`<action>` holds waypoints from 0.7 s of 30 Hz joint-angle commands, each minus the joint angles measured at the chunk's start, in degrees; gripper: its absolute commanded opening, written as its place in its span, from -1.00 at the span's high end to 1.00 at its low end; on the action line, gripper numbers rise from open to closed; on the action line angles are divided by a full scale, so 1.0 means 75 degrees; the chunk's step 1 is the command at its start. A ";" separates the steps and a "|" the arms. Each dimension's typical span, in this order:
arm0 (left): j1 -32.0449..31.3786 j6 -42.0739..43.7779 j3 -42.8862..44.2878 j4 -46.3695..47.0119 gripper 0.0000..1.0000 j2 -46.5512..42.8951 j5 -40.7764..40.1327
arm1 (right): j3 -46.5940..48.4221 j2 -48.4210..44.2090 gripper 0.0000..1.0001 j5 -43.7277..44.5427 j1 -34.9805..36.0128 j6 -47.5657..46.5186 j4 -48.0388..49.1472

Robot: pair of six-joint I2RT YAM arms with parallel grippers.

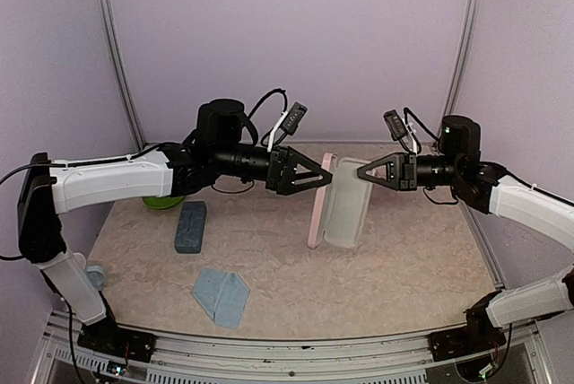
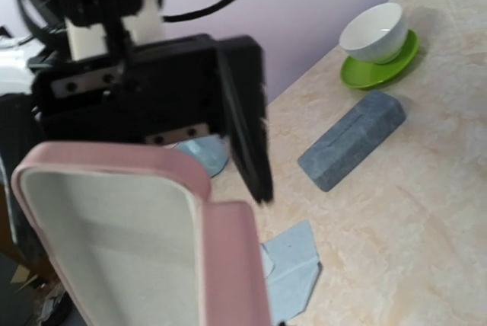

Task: Organize the sunglasses
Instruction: Pass from the left arm to the right, then pass from the right arm to the left

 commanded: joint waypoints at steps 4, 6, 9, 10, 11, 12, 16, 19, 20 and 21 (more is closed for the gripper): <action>0.0049 0.0238 -0.0369 0.0260 -0.97 -0.0813 -0.1804 | 0.0116 -0.0284 1.00 0.1171 -0.0034 0.0494 -0.0336; 0.0027 0.0564 -0.0401 0.0167 -0.97 -0.0944 -0.2278 | 0.0304 -0.0241 1.00 0.1688 -0.0044 0.0734 -0.0565; -0.0023 0.0803 -0.0342 -0.0075 -0.95 -0.1045 -0.2959 | 0.0581 -0.0200 1.00 0.2530 -0.0045 0.1183 -0.0935; -0.0062 0.0868 -0.0311 -0.0172 -0.92 -0.1058 -0.3190 | 0.0626 -0.0201 1.00 0.2757 -0.0044 0.1373 -0.0967; -0.0103 0.0943 -0.0305 -0.0191 -0.89 -0.1070 -0.3361 | 0.0672 -0.0204 1.00 0.3071 -0.0045 0.1628 -0.1064; -0.0163 0.1028 -0.0289 -0.0218 -0.87 -0.1073 -0.3517 | 0.0747 -0.0205 1.00 0.3402 -0.0056 0.1881 -0.1209; -0.0371 0.1141 -0.0071 -0.0506 -0.78 -0.0919 -0.4306 | 0.0796 -0.0229 1.00 0.4510 -0.0057 0.2853 -0.1693; -0.0507 0.1191 0.0112 -0.0657 -0.74 -0.0733 -0.4790 | 0.0494 -0.0355 1.00 0.4798 -0.0068 0.3456 -0.1384; -0.0547 0.1211 0.0186 -0.0711 -0.72 -0.0663 -0.4877 | 0.0401 -0.0386 1.00 0.4920 -0.0069 0.3641 -0.1315; -0.0579 0.1237 0.0288 -0.0761 -0.71 -0.0572 -0.4905 | 0.0312 -0.0418 1.00 0.4973 -0.0069 0.3754 -0.1277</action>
